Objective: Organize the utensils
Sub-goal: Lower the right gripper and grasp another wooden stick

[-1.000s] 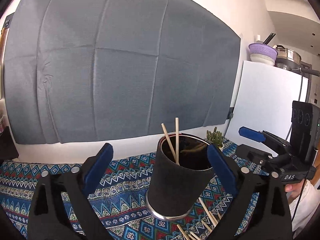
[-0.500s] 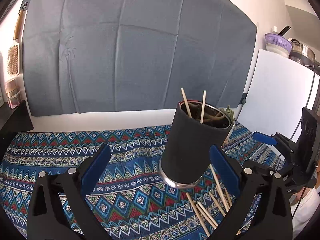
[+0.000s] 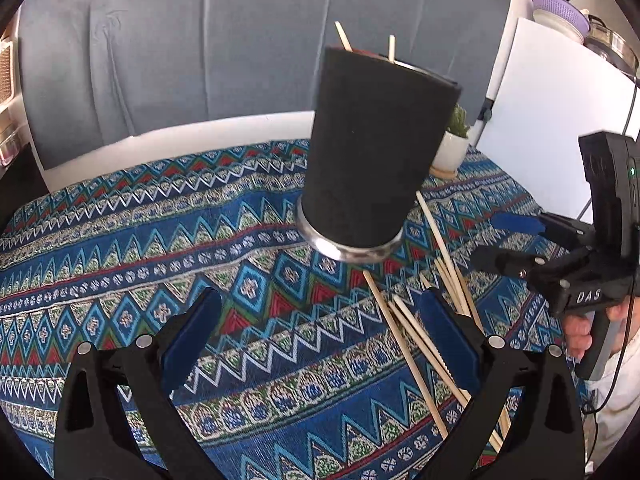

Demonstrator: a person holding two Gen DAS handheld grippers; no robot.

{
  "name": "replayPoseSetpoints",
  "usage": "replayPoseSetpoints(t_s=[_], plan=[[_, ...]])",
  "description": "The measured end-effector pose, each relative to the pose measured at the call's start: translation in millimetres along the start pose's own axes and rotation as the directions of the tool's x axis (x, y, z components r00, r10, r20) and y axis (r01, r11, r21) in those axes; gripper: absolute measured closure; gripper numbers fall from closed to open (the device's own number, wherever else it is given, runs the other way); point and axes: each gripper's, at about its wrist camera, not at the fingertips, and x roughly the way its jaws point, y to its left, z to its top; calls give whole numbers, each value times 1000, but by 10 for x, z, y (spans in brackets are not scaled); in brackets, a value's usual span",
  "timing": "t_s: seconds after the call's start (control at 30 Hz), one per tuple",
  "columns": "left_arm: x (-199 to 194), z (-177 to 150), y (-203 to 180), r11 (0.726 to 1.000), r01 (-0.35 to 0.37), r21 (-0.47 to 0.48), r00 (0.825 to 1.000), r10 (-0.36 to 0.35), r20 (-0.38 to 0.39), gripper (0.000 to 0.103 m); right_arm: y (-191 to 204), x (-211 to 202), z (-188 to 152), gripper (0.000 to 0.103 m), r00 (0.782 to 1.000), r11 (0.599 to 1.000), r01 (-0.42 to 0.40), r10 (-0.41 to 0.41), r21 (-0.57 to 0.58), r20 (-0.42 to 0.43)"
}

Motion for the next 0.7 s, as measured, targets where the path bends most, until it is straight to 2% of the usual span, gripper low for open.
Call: replayPoseSetpoints(t_s=[0.33, 0.63, 0.7], plan=[[268, -257, -301, 997, 27, 73, 988, -15, -152, 6, 43, 212, -9, 13, 994, 996, -67, 72, 60, -80], [453, -310, -383, 994, -26, 109, 979, 48, -200, 6, 52, 363, 0, 15, 989, 994, -72, 81, 78, -121], [472, -309, -404, 992, -42, 122, 977, 66, -201, 6, 83, 383, 2, 21, 990, 995, -69, 76, 66, -121]])
